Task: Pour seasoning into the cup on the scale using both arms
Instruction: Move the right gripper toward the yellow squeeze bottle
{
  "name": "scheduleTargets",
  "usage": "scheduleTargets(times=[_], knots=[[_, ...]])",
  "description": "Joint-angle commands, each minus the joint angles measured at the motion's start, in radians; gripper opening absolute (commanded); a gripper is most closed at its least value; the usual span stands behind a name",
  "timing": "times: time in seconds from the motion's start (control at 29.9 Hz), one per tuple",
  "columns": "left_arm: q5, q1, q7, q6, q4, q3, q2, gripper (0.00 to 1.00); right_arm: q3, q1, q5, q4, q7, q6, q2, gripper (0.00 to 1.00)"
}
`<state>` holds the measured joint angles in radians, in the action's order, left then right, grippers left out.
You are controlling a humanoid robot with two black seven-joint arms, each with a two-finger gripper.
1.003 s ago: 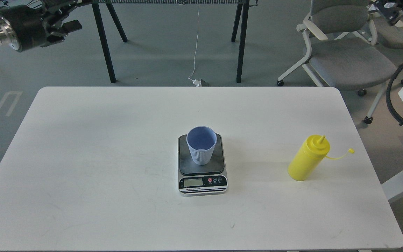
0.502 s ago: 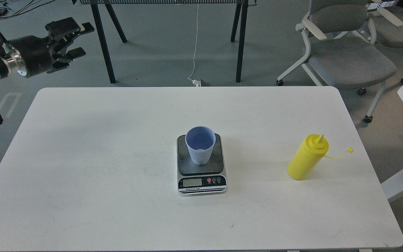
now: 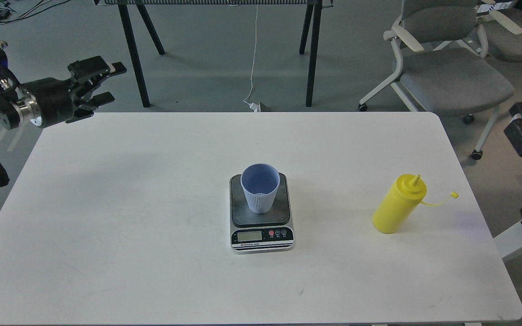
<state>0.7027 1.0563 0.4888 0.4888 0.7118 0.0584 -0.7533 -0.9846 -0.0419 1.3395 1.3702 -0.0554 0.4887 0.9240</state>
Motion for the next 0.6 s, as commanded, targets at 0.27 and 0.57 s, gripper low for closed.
scheduleTargets(times=[0.27,0.57], knots=[[-0.002,-0.045,0.0,0.0,0.0,0.0,0.011,0.99,0.007,0.24,-0.16,0.043,0.008,0.0,-0.069,1.0],[-0.002,-0.062,0.0,0.0,0.0,0.001,0.011,0.99,0.043,0.283,-0.342,0.029,0.002,0.0,-0.249,1.0]])
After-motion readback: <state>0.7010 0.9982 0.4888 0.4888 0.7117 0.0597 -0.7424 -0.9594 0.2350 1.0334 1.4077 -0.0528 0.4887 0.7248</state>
